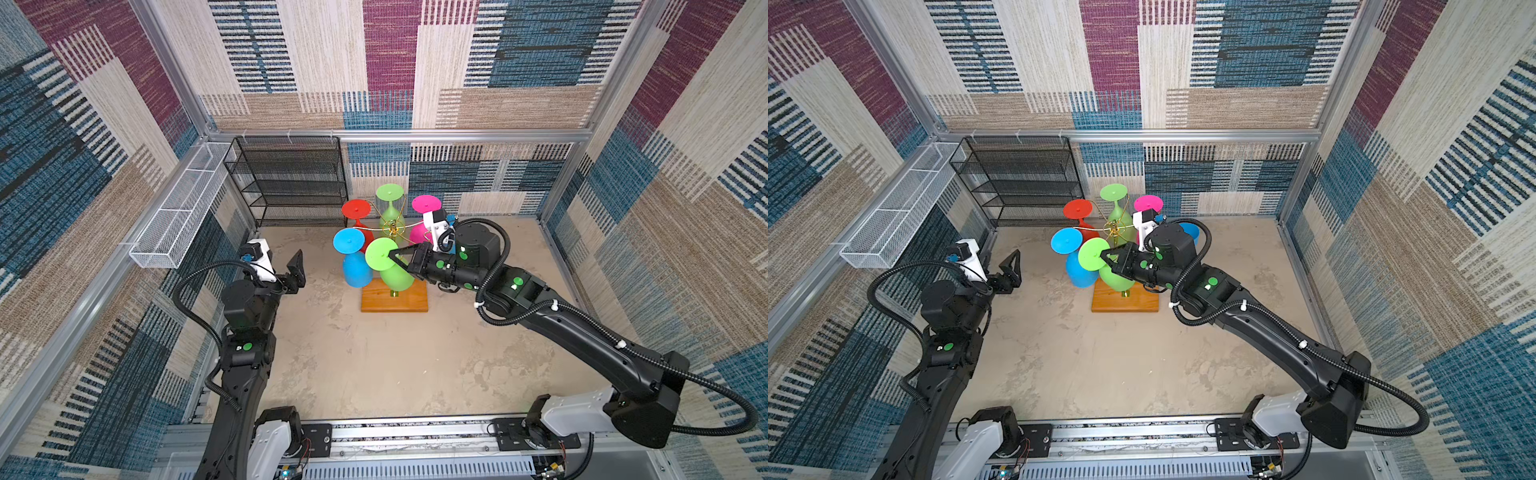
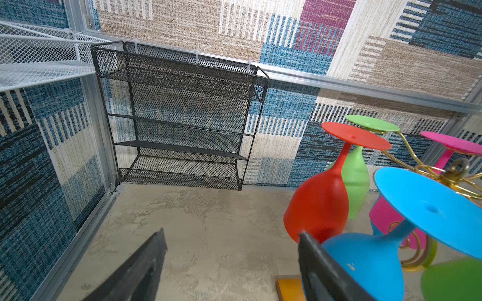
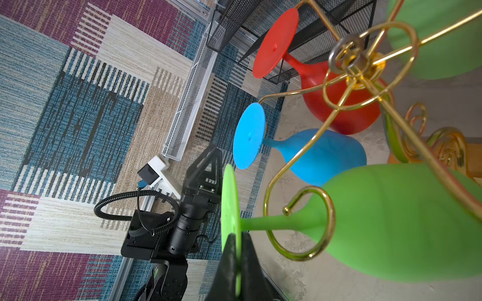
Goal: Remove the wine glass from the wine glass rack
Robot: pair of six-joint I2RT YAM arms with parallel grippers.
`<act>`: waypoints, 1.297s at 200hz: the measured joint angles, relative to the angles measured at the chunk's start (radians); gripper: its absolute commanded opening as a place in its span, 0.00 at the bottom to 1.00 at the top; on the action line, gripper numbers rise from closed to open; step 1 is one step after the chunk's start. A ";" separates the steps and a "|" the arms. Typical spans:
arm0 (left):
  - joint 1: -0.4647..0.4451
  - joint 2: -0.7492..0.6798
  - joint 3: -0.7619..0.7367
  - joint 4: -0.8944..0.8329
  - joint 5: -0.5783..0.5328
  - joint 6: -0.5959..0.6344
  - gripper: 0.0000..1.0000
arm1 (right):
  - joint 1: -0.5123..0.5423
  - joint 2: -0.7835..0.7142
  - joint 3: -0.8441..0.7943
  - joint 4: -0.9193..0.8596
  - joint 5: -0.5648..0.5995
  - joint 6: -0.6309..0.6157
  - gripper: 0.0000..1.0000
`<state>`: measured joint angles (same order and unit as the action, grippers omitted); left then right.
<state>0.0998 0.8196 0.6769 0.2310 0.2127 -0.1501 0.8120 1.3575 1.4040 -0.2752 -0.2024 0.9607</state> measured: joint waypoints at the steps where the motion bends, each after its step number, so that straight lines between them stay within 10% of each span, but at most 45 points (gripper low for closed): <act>1: 0.000 0.000 0.000 0.000 0.000 0.000 0.82 | 0.000 0.000 0.000 0.000 0.000 0.000 0.00; 259: -0.003 0.003 -0.005 0.001 0.000 0.001 0.82 | -0.123 -0.019 0.071 -0.078 -0.209 -0.004 0.00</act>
<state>0.0971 0.8227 0.6724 0.2317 0.2123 -0.1493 0.6891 1.3388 1.4750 -0.3534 -0.4114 0.9565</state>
